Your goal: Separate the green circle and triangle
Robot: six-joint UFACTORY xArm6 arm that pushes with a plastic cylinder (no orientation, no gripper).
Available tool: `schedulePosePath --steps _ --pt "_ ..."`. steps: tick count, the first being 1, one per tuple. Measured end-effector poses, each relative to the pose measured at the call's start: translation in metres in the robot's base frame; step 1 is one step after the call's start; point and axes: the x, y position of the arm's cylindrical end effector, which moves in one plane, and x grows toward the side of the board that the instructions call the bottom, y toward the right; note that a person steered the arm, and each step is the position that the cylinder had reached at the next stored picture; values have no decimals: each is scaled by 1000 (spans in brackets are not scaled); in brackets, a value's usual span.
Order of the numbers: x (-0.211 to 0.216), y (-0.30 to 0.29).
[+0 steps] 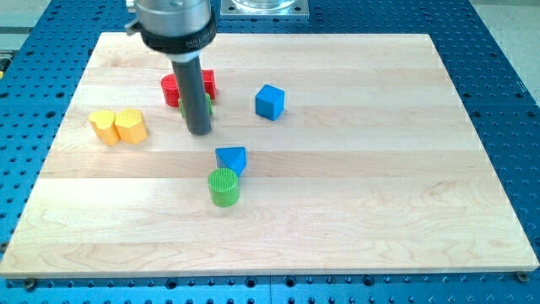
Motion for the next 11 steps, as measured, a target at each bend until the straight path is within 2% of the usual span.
schedulePosePath --steps 1,2,3,4,5,6,8,9,10,11 --pt "3 6" --pt "73 -7" --pt "165 13" --pt "168 51" --pt "141 64" --pt "115 22" --pt "105 -14" --pt "22 -16" --pt "0 -16" --pt "18 -12"
